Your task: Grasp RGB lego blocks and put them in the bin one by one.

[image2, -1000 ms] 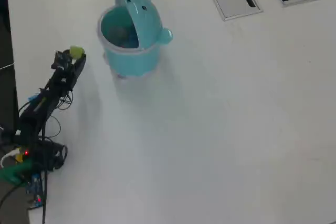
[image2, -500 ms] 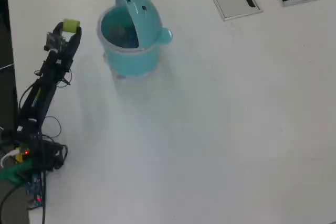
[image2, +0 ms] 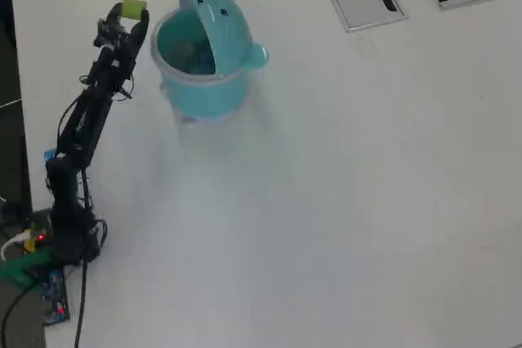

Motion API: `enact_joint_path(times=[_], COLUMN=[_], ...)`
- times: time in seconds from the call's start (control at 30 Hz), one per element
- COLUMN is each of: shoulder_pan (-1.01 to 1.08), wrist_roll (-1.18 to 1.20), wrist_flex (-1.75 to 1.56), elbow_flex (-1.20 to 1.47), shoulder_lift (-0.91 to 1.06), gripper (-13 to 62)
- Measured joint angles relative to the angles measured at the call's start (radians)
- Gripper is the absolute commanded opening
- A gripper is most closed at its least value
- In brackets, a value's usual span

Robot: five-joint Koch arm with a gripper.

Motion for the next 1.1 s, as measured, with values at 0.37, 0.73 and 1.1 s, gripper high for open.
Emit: enact_joint_path(times=[0.37, 0.73, 1.1], shoulder_pan=[0.089, 0.183, 0.117], wrist_roll=[0.0, -0.055, -0.061], wrist_flex=[0.0, 0.0, -0.002], elbow_flex=[-0.067, -0.069, 0.107], shoulder_lift=[-0.091, -0.103, 0.011], gripper=[10.1, 24.1, 27.1])
